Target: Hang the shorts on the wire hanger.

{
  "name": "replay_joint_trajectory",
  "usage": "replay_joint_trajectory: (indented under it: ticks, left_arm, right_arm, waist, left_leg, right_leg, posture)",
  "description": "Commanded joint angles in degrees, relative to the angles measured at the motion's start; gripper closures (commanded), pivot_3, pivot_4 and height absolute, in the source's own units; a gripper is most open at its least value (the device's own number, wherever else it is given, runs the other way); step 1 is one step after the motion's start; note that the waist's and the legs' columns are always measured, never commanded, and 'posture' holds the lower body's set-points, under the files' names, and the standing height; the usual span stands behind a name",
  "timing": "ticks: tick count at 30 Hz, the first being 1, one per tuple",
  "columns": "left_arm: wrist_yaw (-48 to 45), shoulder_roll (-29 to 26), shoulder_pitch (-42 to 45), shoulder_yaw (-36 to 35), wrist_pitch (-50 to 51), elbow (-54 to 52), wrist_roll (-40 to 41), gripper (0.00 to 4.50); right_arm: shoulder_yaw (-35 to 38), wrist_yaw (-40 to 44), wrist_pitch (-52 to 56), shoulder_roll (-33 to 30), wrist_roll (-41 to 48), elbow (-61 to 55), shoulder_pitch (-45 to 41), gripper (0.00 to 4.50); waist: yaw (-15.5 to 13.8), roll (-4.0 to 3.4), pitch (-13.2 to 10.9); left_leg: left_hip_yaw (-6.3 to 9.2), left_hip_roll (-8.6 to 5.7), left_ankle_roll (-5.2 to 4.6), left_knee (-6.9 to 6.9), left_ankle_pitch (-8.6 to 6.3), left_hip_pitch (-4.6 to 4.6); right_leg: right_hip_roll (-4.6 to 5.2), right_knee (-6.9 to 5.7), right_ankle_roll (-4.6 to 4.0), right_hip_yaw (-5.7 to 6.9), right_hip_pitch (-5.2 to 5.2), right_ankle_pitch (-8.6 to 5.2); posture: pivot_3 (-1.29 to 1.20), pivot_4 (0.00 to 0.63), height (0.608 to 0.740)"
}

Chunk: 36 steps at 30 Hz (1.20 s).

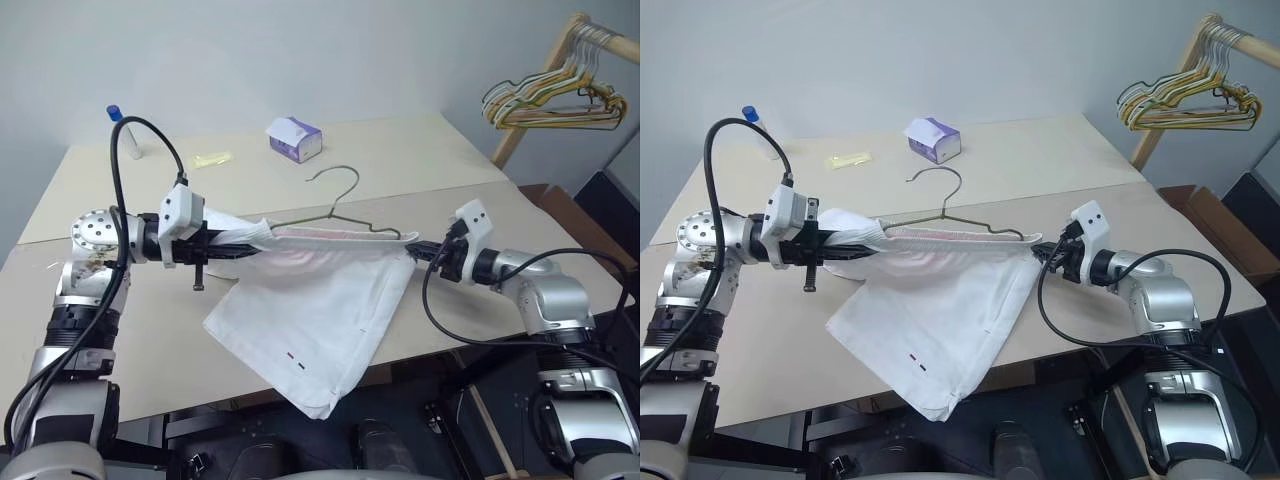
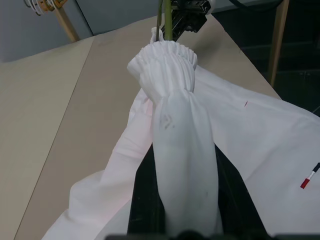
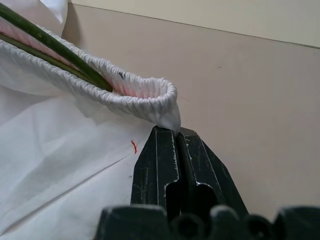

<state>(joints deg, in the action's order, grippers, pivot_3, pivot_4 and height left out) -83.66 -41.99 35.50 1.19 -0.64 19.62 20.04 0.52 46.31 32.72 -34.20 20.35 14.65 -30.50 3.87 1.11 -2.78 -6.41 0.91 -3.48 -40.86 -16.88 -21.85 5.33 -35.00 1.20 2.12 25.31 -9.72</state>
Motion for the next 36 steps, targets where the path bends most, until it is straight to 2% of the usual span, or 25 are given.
replay_joint_trajectory:
  ticks: [1, 6, 16, 19, 29, 36]
  left_arm:
    - [3.4, -1.8, 0.8, -0.6, -4.3, 2.6, -4.6, 4.20]
    - [5.4, -1.6, 2.0, 1.1, -9.0, 7.2, -9.3, 4.20]
    - [8.6, 5.5, 8.1, 1.2, -8.6, 12.6, -8.7, 4.20]
    - [8.8, 7.0, 9.3, 1.0, -8.8, 13.7, -8.4, 4.20]
    - [9.1, 8.5, 10.3, 0.4, -9.8, 13.9, -8.1, 4.20]
    - [9.3, 8.5, 10.3, 0.1, -9.4, 12.8, -7.5, 4.20]
  right_arm:
    - [1.8, 0.3, -1.2, -3.2, -1.6, -1.1, -0.3, 4.48]
    - [1.5, 1.8, -2.7, -4.9, -1.8, -4.4, 0.6, 4.48]
    - [-3.2, 6.5, -4.4, -7.1, -3.4, -19.7, 1.7, 4.48]
    - [-4.1, 6.2, -4.2, -7.4, -5.0, -20.9, 0.9, 3.73]
    - [-1.3, 11.2, -3.8, -12.4, -3.5, -18.8, -0.8, 0.15]
    - [-6.4, 17.6, -4.1, -10.1, -5.7, -1.6, -12.0, 0.05]
  waist:
    - [0.0, -0.01, 0.0]
    - [-0.1, -0.02, 0.0]
    - [-0.1, -0.01, 0.0]
    - [0.1, -0.01, 0.0]
    - [0.1, -0.01, 0.0]
    - [0.3, -0.02, 0.0]
  left_leg:
    - [0.00, 0.00, 0.00, 0.00, 0.00, 0.01]
    - [0.00, 0.00, -0.04, 0.00, -0.02, 0.03]
    - [0.00, 0.00, -0.25, -0.03, -0.15, 0.02]
    - [-0.01, -0.02, -0.25, -0.03, -0.14, 0.02]
    - [-0.02, -0.01, -0.28, -0.03, -0.16, 0.02]
    - [-0.05, -0.01, -0.30, -0.03, -0.18, 0.15]
  right_leg:
    - [0.00, 0.00, 0.00, 0.00, 0.00, 0.00]
    - [0.01, 0.01, 0.00, 0.01, -0.03, 0.00]
    - [0.06, 0.00, 0.01, 0.03, -0.02, 0.00]
    - [0.05, 0.00, 0.01, 0.03, -0.02, 0.00]
    - [0.06, 0.03, 0.01, 0.03, -0.03, 0.00]
    - [0.04, 0.03, 0.00, -0.02, -0.08, 0.00]
  posture:
    - [-0.04, 0.000, 0.740]
    - [-0.05, 0.000, 0.740]
    - [-0.08, 0.000, 0.740]
    - [-0.08, 0.000, 0.740]
    - [-0.09, 0.000, 0.740]
    - [-0.07, 0.000, 0.740]
